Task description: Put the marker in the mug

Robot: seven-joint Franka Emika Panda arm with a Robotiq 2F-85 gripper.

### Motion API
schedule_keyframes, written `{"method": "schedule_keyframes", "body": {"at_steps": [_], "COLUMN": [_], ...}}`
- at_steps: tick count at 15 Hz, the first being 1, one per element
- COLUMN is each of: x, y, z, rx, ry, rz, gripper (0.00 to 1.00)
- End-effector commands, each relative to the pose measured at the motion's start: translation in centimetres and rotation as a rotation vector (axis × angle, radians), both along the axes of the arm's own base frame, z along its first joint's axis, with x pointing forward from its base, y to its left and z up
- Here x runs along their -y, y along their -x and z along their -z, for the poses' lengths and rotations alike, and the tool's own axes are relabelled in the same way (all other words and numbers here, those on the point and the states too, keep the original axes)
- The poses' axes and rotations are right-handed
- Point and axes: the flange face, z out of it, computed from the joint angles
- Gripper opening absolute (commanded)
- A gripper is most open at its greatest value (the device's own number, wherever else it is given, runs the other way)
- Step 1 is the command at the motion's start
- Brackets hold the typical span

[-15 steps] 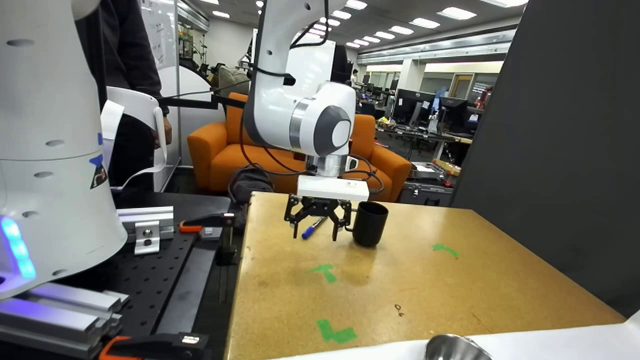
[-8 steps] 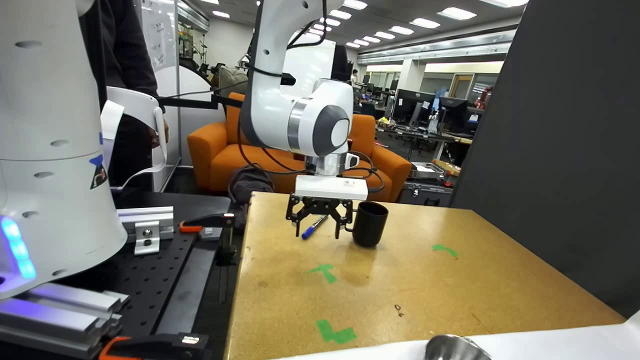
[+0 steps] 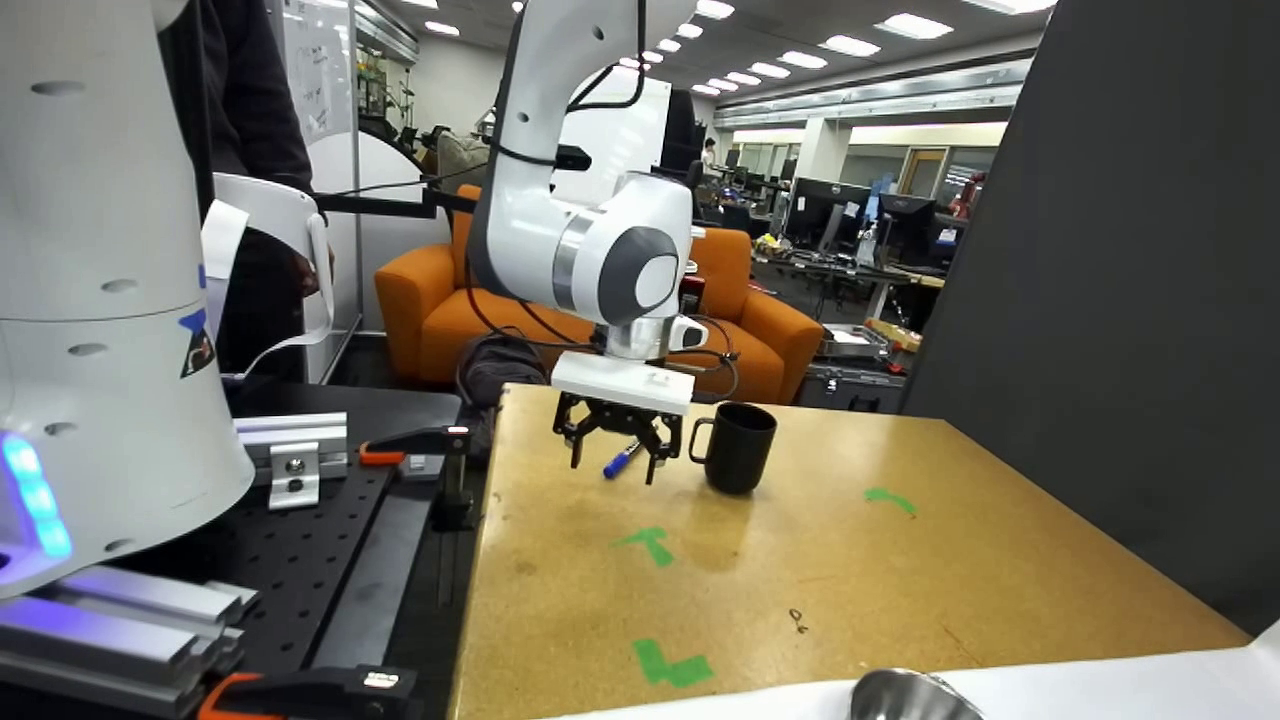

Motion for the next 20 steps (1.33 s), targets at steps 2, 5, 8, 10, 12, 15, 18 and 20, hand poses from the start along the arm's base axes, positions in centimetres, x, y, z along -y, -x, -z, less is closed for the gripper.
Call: {"method": "schedule_keyframes", "body": {"at_steps": [2, 5, 8, 10, 12, 15, 18, 20], "x": [-1.9, -3.8, -4.9, -5.9, -6.7, -7.4, -7.6, -7.1], "y": [1.3, 1.1, -0.1, -1.5, -2.5, -2.3, -1.7, -1.7], "z": [1.3, 1.3, 1.3, 0.6, 0.3, 0.9, 1.6, 2.1], "rx": [-0.015, 0.027, 0.076, 0.116, 0.164, 0.182, 0.142, 0.114], "ry": [-0.135, -0.228, -0.260, -0.226, -0.180, -0.123, -0.090, -0.079], "rz": [0.175, 0.238, 0.269, 0.268, 0.269, 0.279, 0.281, 0.280], "gripper": [1.00, 1.00, 1.00, 1.00, 1.00, 1.00, 1.00, 1.00]}}
